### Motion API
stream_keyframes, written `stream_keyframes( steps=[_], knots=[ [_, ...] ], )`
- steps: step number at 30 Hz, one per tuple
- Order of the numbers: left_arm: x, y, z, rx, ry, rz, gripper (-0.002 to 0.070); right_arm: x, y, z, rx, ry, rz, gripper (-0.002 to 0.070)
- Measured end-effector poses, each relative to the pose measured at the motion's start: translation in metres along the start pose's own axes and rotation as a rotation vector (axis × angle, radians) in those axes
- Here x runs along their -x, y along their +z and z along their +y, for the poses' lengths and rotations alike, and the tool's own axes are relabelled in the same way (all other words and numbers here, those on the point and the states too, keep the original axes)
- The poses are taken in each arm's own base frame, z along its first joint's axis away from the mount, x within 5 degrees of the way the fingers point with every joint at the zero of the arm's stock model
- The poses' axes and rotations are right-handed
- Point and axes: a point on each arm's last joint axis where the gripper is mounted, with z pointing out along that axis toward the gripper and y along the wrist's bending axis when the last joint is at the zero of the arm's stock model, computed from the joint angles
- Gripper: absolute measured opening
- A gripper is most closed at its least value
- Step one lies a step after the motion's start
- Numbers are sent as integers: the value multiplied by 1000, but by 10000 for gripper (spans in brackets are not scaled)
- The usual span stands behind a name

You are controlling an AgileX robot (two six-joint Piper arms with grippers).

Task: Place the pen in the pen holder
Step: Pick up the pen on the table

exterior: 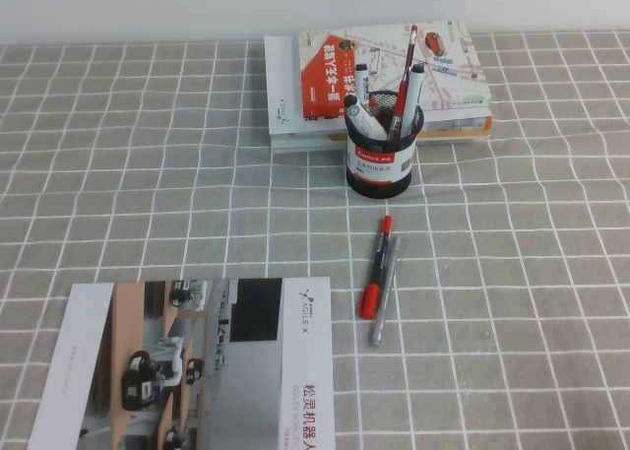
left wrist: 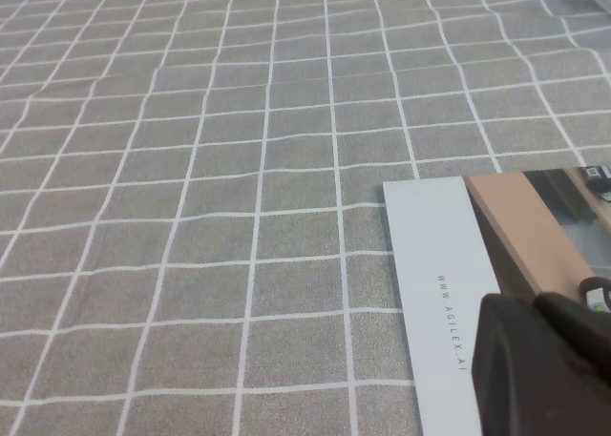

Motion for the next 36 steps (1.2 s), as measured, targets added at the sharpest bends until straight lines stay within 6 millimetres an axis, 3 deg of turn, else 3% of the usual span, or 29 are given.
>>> stream_keyframes(
  steps=[36],
  knots=[
    [0,0,0,0,0,0,-3,0,0,1,9,22,0,-13]
  ],
)
